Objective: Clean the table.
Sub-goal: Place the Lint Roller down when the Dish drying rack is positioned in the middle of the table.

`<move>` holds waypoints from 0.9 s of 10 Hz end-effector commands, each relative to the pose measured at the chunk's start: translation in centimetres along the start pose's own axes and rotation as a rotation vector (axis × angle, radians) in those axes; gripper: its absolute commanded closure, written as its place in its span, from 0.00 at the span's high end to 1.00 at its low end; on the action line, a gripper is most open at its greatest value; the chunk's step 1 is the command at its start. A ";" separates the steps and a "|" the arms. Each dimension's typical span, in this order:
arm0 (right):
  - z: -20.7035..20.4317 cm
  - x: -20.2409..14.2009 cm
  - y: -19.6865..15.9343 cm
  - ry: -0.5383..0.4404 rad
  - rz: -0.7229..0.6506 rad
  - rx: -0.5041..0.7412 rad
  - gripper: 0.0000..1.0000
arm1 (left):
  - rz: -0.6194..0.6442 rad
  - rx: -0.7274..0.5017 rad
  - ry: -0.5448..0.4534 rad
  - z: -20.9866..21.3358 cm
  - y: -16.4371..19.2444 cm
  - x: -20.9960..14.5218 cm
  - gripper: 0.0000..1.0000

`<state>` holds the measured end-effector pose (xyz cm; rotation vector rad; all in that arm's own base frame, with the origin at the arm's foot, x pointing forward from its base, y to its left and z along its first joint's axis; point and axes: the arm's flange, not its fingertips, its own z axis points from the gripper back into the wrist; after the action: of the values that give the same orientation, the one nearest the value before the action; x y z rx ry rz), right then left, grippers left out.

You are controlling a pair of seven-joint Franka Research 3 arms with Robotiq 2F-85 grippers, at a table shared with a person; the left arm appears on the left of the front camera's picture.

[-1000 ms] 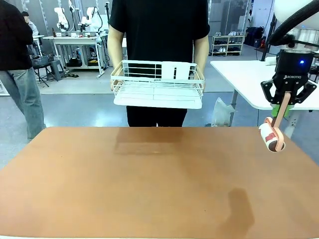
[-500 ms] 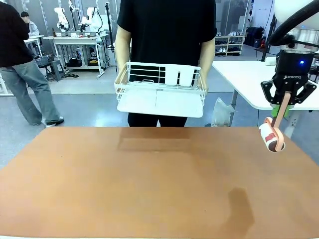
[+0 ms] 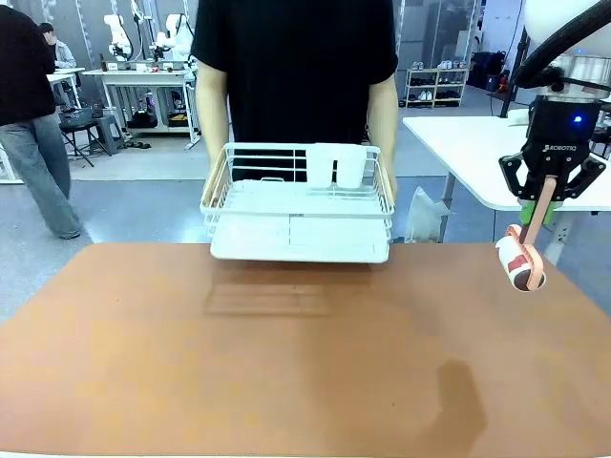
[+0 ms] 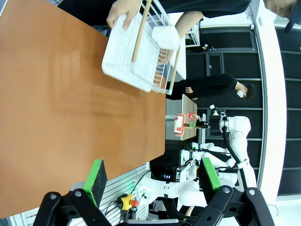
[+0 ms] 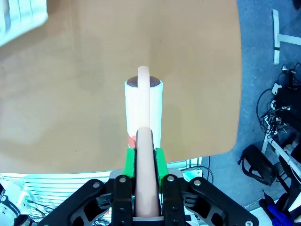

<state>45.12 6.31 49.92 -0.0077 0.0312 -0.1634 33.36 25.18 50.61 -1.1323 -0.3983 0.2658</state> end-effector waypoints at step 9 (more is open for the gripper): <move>0.3 0.0 0.2 -0.007 0.002 0.002 0.21 | -0.009 -0.018 0.000 0.3 -0.2 -0.2 1.00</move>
<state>45.12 6.31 49.92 -0.0077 0.0312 -0.1634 33.36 25.18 50.61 -1.1323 -0.3983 0.2658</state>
